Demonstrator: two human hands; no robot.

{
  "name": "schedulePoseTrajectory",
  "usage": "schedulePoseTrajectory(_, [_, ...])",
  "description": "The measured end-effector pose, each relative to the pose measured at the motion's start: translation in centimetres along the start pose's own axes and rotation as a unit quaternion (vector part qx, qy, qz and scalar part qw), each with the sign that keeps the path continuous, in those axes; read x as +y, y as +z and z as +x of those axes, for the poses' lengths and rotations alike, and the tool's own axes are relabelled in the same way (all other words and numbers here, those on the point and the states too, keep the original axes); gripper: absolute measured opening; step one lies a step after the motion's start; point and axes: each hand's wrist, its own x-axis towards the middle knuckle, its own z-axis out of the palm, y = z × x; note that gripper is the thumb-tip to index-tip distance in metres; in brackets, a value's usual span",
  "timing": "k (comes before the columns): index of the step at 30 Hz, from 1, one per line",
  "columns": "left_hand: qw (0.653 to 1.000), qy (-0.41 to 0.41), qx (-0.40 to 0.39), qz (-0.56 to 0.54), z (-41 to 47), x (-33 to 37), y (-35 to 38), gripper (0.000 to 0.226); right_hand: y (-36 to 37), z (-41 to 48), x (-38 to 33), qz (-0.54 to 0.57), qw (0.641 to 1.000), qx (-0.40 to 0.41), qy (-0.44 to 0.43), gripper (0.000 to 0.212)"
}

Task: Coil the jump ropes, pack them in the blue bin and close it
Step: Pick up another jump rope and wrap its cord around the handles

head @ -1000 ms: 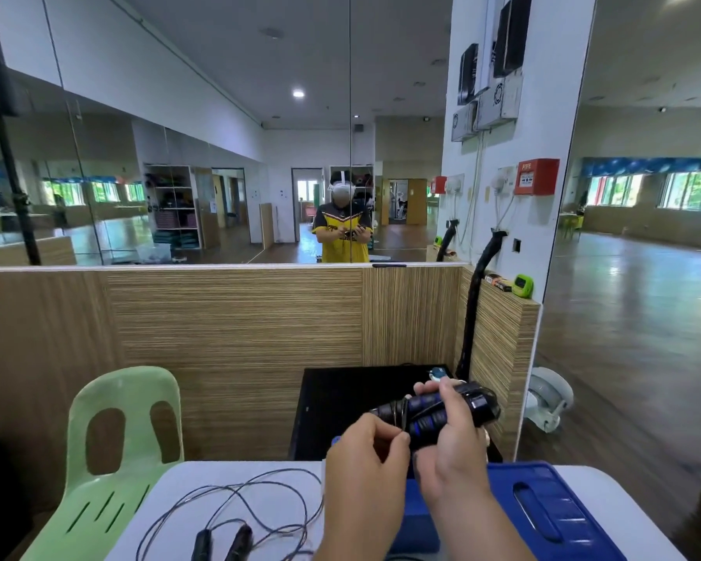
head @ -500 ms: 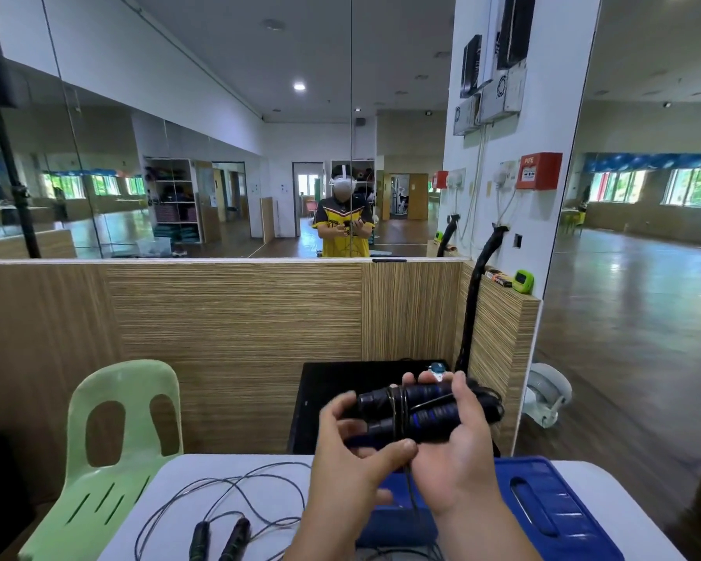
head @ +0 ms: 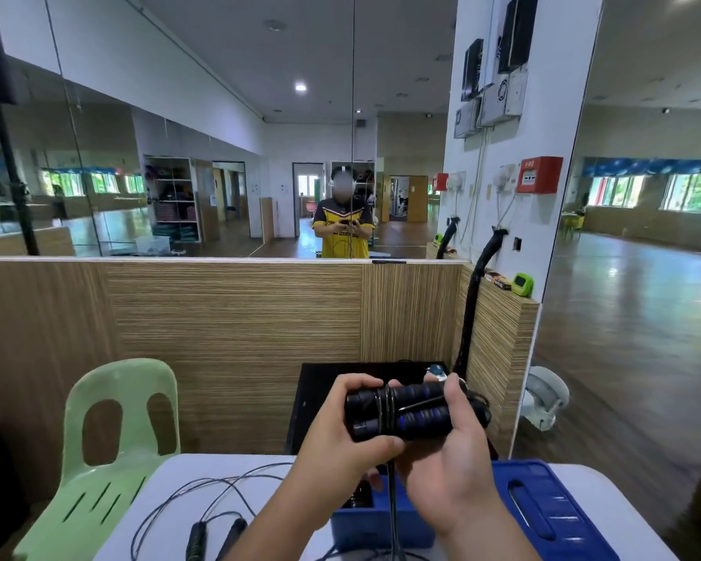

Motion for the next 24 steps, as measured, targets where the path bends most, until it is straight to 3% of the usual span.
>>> schedulePoseTrajectory(5, [0.998, -0.014, 0.013, -0.065, 0.0, -0.2, 0.1, 0.057, -0.3, -0.8, -0.4, -0.105, 0.994, -0.011, 0.038, 0.048])
schedulePoseTrajectory(11, [0.998, -0.011, 0.01, -0.065, 0.0, -0.6, 0.3, 0.055, -0.1, -1.1, -0.8, -0.143, 0.989, -0.012, 0.019, 0.048])
schedulePoseTrajectory(16, [0.997, -0.011, 0.026, -0.07, 0.2, -0.4, 0.0, 0.055, -0.8, -1.1, -0.7, -0.237, 0.97, -0.036, 0.037, 0.062])
schedulePoseTrajectory(20, [0.998, -0.013, 0.039, -0.054, 0.5, -0.4, -0.6, 0.053, -1.9, -1.2, 1.3, -0.321, 0.943, -0.001, 0.083, 0.047])
schedulePoseTrajectory(24, [0.996, -0.033, 0.047, -0.072, 0.7, -0.8, -0.5, 0.053, -2.6, -1.9, 2.1, -0.417, 0.908, -0.011, 0.028, 0.03])
